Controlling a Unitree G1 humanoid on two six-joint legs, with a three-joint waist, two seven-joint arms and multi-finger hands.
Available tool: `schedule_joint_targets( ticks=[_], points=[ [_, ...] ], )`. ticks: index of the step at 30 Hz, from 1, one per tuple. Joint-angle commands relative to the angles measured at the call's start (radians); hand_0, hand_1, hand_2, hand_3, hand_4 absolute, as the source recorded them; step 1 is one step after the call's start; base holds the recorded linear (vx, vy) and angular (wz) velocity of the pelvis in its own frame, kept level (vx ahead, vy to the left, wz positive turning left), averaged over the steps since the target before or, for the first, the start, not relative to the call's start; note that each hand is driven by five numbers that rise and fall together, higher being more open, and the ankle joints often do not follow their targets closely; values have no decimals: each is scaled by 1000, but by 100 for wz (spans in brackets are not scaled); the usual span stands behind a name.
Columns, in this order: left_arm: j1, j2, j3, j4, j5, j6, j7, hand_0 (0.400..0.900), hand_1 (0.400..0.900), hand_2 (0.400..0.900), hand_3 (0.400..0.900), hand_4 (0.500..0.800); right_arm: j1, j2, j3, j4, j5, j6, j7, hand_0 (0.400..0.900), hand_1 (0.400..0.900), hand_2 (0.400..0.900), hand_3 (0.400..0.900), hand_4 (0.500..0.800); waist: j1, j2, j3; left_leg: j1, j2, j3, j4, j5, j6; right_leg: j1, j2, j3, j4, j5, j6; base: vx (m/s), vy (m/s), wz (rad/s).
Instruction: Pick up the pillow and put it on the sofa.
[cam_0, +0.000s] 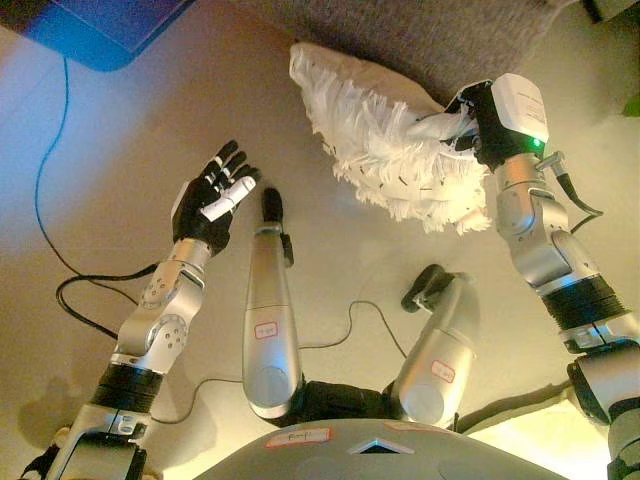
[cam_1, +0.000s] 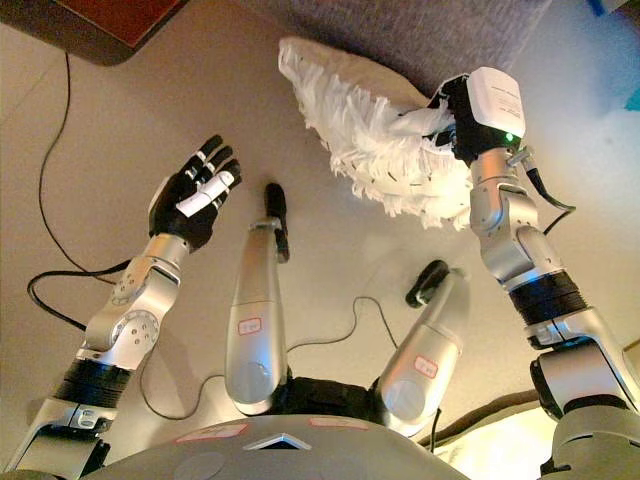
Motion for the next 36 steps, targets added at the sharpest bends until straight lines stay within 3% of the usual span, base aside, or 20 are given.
schedule_joint_targets(
  ticks=[1, 5, 10, 17, 25, 31, 36],
  points=[
    [-15, 7, 65, -67, 50, -86, 45, 900, 900, 900, 900, 800, -163, -75, -177, -197, -43, -125, -148, 400, 400, 400, 400, 500, 18, -53, -31, 198, 25, 16, -5, -127, 61, 16, -13, 3, -280, 299, -6, -10, -64, -6],
    [0, -16, 85, -57, 38, -97, 132, 900, 900, 900, 900, 800, -104, -89, -214, -260, -33, -135, -168, 400, 400, 400, 400, 500, 16, -95, -66, 301, 29, 41, -91, -110, 62, 138, -5, -60, -397, 339, -1, 19, -85, -8],
    [47, -30, 103, -54, 77, -69, 138, 900, 900, 900, 900, 800, 18, -115, -268, -383, -15, -159, -176, 400, 400, 400, 400, 500, -2, -126, -129, 459, 43, 87, -224, -79, 49, 329, 51, -117, -559, 367, 3, 95, -69, -13],
    [122, -54, 87, -40, 75, -3, 88, 900, 900, 900, 900, 800, 178, -190, -382, -490, 60, -206, -149, 400, 400, 400, 400, 500, -33, -149, -254, 663, 23, 142, -380, -52, 44, 549, 128, -123, -734, 387, 12, 161, 25, -9],
    [166, -57, 64, -27, 50, 52, 43, 900, 900, 900, 900, 800, 183, -299, -443, -468, 176, -245, -96, 400, 400, 400, 400, 500, -32, -167, -379, 792, 15, 197, -521, -21, 27, 657, 131, -169, -875, 452, 37, 139, 36, 3],
    [186, -37, 63, -38, 32, 82, -2, 900, 900, 900, 900, 800, 52, -373, -369, -334, 302, -265, -7, 400, 400, 400, 400, 500, -5, -182, -419, 842, 4, 201, -575, -22, 20, 692, 143, -196, -914, 476, 45, 138, -3, 9],
    [216, 11, 92, -83, 36, 95, -73, 900, 900, 900, 900, 800, -31, -418, -285, -198, 365, -267, 67, 400, 400, 400, 400, 500, 38, -216, -427, 840, 5, 182, -577, -24, 16, 709, 145, -230, -907, 473, 42, 137, -70, 14]
  ],
)
